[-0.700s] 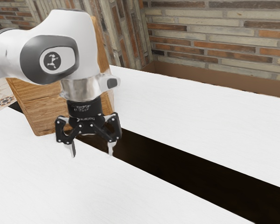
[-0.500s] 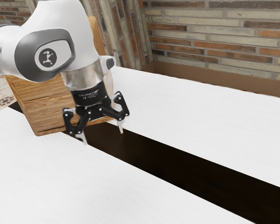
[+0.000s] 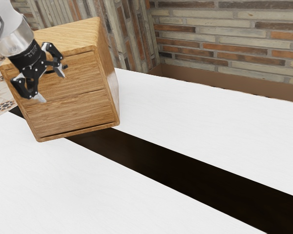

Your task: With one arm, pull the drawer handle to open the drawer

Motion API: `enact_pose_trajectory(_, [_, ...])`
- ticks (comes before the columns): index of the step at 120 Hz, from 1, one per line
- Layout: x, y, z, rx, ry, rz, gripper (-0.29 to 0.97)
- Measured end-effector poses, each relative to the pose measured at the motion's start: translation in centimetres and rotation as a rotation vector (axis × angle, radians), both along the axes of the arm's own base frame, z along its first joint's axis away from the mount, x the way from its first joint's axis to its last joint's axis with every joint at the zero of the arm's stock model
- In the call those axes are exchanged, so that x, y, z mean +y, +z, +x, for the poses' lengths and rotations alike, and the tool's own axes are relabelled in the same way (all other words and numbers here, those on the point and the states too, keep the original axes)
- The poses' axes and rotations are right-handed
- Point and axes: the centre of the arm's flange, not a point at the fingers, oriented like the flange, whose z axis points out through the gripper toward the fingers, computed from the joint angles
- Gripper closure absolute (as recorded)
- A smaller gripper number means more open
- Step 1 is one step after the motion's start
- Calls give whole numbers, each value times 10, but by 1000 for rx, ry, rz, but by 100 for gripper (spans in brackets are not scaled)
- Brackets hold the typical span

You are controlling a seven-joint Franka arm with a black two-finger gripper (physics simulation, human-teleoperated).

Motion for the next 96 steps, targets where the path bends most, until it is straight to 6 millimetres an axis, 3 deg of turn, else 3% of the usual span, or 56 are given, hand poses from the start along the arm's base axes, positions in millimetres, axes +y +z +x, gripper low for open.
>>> enact_pose_trajectory(33, [68, 8, -11, -137, 211, 19, 0])
enact_pose_trajectory(54, [76, -15, 22, -182, 238, 17, 0])
enact_pose_trajectory(66, [83, -16, 25, -216, 263, 21, 0])
enact_pose_trajectory(80, [108, -31, 33, -233, 313, 25, 0])
enact_pose_trajectory(96, [132, -33, 29, -263, 368, 35, 0])
